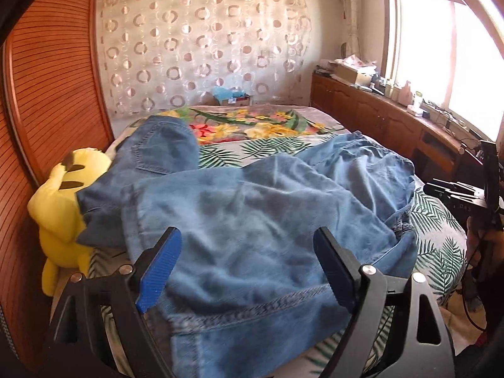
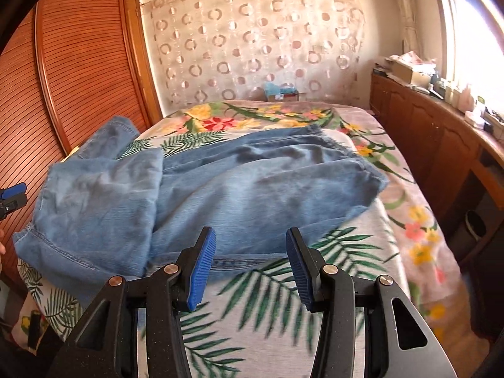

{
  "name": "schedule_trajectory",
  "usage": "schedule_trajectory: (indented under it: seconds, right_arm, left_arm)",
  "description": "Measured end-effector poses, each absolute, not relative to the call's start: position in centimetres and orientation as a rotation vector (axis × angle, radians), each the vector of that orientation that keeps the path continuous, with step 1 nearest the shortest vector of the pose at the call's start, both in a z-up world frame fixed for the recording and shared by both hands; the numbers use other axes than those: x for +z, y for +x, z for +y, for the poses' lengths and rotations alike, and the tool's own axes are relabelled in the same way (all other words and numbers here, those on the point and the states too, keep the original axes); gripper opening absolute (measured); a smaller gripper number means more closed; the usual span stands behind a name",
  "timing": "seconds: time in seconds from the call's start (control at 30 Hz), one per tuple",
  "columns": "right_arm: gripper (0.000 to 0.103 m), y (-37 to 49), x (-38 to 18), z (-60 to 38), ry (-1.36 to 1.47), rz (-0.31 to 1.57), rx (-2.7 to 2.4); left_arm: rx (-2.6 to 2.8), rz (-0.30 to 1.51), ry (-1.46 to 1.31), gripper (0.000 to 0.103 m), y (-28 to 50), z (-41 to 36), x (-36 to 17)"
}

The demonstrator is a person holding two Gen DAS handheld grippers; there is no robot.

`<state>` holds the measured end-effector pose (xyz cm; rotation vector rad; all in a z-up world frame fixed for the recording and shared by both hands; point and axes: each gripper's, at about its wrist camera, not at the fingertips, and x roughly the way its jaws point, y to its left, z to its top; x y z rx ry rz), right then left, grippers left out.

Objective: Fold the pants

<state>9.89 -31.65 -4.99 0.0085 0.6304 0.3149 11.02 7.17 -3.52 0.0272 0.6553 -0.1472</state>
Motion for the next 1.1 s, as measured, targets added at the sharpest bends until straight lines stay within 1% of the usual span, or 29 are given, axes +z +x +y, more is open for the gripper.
schedule_trajectory:
  seconds: [0.37, 0.63, 0.93, 0.97, 1.0, 1.03, 1.07, 1.1]
  right_arm:
    - [0.048, 12.2, -5.0, -35.8, -0.003, 0.661, 0.233]
    - [0.048, 17.1, -5.9, -39.3, 0.032, 0.738, 0.168]
    - [0.048, 22.6, -6.4, -40.8, 0.083, 0.831, 0.100]
    - [0.045, 23.1, -6.5, -40.6, 0.082, 0.839, 0.093]
    - [0.033, 23.5, -6.5, -40.6, 0.080, 0.846, 0.091]
    - [0.030, 23.8, -6.5, -40.6, 0.083, 0.853, 0.095]
    - [0.021, 23.9, -6.5, -40.7, 0.086, 0.854, 0.101]
    - [0.006, 23.9, -6.4, -40.6, 0.081, 0.849, 0.106]
  left_arm:
    - [-0.190, 0.661, 0.027, 0.086, 12.9, 3.9, -4.8]
    - [-0.225, 0.694, 0.043, 0.086, 13.1, 2.3, -6.1]
    - [-0.242, 0.721, 0.041, 0.086, 13.4, 1.4, -7.0]
    - [-0.245, 0.722, 0.039, 0.086, 13.4, 1.4, -7.1]
    - [-0.246, 0.723, 0.040, 0.086, 13.3, 1.3, -7.1]
    - [-0.246, 0.722, 0.041, 0.086, 13.3, 1.3, -7.2]
    - [-0.246, 0.721, 0.041, 0.086, 13.2, 1.4, -7.2]
    - [-0.246, 0.721, 0.041, 0.086, 13.1, 1.4, -7.3]
